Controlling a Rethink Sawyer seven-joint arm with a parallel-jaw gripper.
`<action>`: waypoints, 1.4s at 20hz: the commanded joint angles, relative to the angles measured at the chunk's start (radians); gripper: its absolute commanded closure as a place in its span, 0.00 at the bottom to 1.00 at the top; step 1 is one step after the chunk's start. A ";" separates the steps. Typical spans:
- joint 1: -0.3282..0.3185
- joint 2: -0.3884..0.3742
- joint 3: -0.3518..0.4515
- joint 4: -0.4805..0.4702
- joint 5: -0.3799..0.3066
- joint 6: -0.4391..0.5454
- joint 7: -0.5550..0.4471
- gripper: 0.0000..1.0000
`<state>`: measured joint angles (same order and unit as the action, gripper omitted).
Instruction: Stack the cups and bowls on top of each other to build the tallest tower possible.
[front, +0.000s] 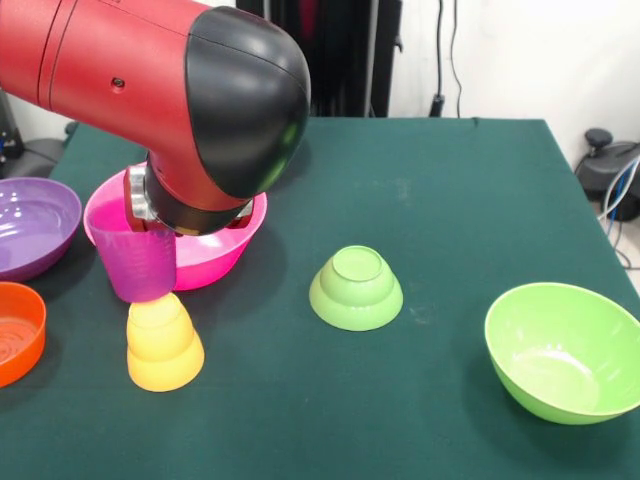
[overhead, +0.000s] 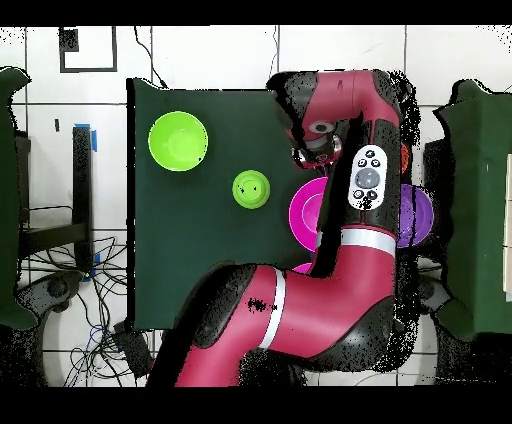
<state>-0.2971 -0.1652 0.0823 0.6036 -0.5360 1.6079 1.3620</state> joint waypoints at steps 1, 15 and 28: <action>0.027 0.015 0.047 -0.017 0.006 -0.039 0.041 1.00; 0.030 0.045 0.060 -0.082 0.022 -0.017 0.043 1.00; 0.039 0.045 0.048 -0.071 0.070 0.005 0.080 1.00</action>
<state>-0.2891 -0.1276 0.0792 0.5268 -0.4879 1.6079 1.3620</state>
